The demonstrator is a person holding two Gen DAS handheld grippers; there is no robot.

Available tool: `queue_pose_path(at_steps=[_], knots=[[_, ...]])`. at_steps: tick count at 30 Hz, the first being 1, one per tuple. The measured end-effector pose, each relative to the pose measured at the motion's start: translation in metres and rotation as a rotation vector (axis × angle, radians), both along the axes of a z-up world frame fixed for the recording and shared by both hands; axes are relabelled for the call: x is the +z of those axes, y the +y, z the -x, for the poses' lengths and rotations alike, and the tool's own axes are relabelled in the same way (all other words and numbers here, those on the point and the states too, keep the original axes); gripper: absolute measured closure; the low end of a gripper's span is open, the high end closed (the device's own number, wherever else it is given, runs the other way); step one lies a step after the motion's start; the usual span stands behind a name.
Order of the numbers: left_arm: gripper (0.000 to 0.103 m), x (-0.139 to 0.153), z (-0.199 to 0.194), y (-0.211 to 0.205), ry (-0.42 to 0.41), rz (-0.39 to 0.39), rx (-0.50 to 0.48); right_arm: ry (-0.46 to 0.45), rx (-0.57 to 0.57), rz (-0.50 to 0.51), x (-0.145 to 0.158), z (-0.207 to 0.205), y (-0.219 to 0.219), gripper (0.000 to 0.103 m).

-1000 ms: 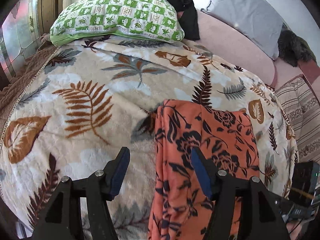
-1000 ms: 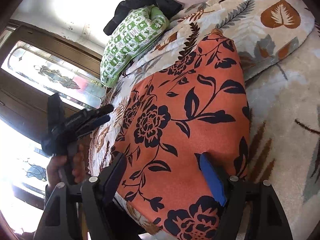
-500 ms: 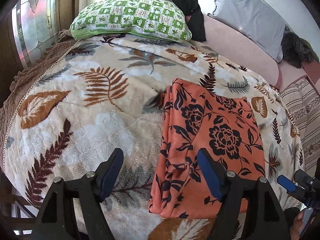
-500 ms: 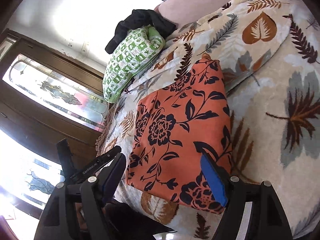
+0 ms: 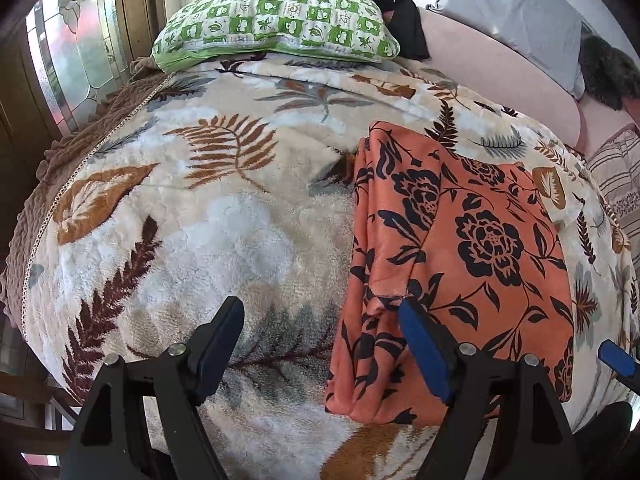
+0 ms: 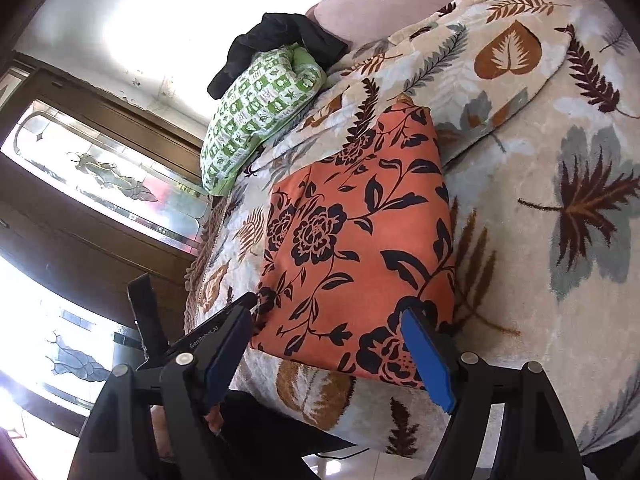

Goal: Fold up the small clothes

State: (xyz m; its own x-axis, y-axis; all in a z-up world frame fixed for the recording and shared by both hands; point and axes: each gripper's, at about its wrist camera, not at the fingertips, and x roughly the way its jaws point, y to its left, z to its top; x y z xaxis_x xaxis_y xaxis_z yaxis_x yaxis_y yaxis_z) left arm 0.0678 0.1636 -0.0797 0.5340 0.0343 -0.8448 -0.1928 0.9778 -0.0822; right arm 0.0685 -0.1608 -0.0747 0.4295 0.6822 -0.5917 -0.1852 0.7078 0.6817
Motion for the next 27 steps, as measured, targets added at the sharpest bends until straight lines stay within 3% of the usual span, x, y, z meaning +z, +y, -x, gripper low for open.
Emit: queue_pose_path(at_steps=[6, 15, 18, 19, 21, 24, 27], knots=[[0.022, -0.001, -0.001, 0.002, -0.015, -0.011, 0.005, -0.019, 0.027, 0.033, 0.01, -0.011, 0.015, 0.023], [0.022, -0.01, -0.008, 0.01, -0.018, -0.002, 0.015, -0.054, 0.044, 0.074, 0.016, -0.062, 0.041, 0.023], [0.022, -0.013, -0.011, 0.01, -0.019, -0.015, 0.015, -0.017, 0.054, 0.076, -0.006, -0.092, 0.049, 0.018], [0.022, -0.014, -0.012, 0.01, -0.017, -0.014, 0.012, 0.032, 0.05, 0.094, -0.024, -0.105, 0.051, 0.013], [0.021, -0.015, -0.013, 0.011, -0.009, -0.006, 0.013, 0.115, 0.04, 0.062, -0.054, -0.122, 0.049, 0.013], [0.021, -0.007, -0.011, 0.017, -0.03, 0.047, 0.024, 0.123, 0.022, 0.001, -0.041, -0.116, 0.04, 0.013], [0.021, 0.007, -0.01, 0.022, -0.079, 0.174, 0.005, 0.073, 0.044, -0.02, -0.022, -0.096, 0.026, 0.013]])
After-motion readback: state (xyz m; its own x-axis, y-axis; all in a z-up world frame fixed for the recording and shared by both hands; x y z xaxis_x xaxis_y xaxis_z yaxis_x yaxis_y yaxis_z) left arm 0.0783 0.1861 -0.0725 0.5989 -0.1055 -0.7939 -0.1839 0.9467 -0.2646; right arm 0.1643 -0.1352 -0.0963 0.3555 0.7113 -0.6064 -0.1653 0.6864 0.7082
